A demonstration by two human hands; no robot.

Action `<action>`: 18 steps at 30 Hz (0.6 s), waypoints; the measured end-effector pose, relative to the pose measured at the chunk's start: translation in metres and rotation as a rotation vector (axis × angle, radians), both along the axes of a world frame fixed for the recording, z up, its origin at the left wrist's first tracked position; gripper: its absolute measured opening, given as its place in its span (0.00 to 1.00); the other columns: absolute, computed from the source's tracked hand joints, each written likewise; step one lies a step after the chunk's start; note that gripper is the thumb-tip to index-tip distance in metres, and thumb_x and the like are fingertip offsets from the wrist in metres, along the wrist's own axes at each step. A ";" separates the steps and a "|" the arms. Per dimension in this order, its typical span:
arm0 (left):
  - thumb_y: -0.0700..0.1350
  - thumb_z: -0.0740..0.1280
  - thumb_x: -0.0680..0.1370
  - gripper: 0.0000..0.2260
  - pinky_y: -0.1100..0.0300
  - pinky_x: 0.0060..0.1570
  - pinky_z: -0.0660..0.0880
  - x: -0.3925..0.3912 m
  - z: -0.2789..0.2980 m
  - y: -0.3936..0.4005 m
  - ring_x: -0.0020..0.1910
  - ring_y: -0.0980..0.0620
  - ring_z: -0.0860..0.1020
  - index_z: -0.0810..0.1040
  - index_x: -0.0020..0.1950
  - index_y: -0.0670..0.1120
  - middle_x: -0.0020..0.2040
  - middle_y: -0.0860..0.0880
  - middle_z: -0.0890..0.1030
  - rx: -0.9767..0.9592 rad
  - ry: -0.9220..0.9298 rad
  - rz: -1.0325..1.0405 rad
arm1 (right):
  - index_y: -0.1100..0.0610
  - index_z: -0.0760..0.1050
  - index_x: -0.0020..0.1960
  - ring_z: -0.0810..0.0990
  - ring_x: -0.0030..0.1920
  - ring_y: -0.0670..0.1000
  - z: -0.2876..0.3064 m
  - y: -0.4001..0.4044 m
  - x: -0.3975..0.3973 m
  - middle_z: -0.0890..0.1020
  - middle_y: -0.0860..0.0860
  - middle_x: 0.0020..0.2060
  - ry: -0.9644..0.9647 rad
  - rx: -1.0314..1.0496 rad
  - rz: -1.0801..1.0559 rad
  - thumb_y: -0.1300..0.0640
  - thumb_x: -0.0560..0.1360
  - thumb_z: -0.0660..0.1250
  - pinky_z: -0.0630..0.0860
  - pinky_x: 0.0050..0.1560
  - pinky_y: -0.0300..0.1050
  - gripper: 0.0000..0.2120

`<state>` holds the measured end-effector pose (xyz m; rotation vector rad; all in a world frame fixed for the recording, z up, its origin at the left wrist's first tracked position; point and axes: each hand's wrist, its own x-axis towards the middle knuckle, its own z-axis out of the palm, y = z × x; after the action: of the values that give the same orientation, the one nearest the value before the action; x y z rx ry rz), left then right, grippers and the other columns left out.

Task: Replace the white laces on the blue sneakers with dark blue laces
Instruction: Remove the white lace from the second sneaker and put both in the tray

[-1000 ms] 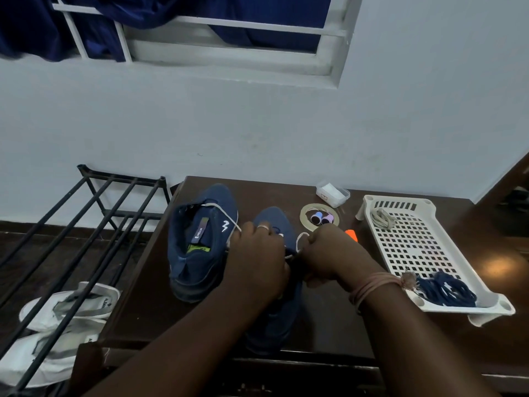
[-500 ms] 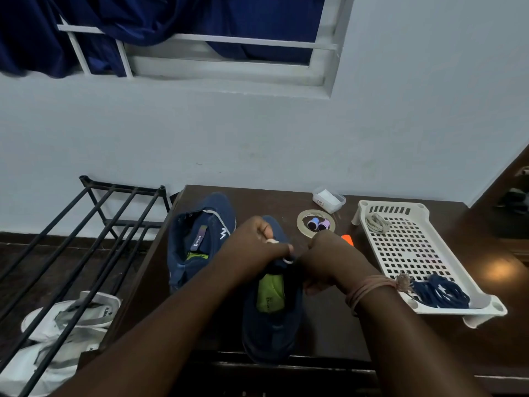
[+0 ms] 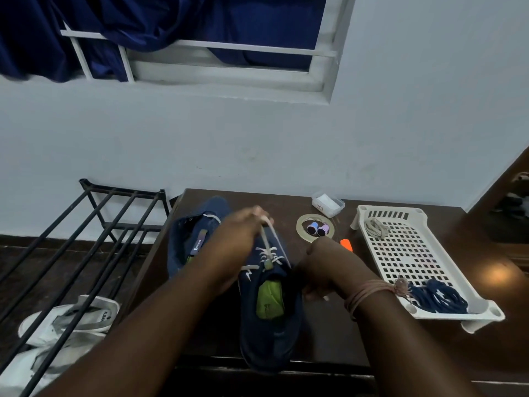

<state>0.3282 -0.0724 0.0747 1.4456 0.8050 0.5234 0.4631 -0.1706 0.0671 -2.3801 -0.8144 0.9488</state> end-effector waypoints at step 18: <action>0.49 0.70 0.78 0.09 0.58 0.39 0.72 0.004 -0.022 -0.006 0.34 0.55 0.74 0.80 0.39 0.50 0.37 0.55 0.75 0.518 0.096 0.043 | 0.56 0.70 0.36 0.82 0.29 0.52 0.002 -0.001 -0.001 0.80 0.55 0.33 -0.067 -0.015 0.052 0.62 0.78 0.64 0.82 0.31 0.43 0.12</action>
<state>0.3326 -0.0786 0.0525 1.9430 0.8119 0.7363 0.4620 -0.1713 0.0692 -2.4262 -0.9017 0.9025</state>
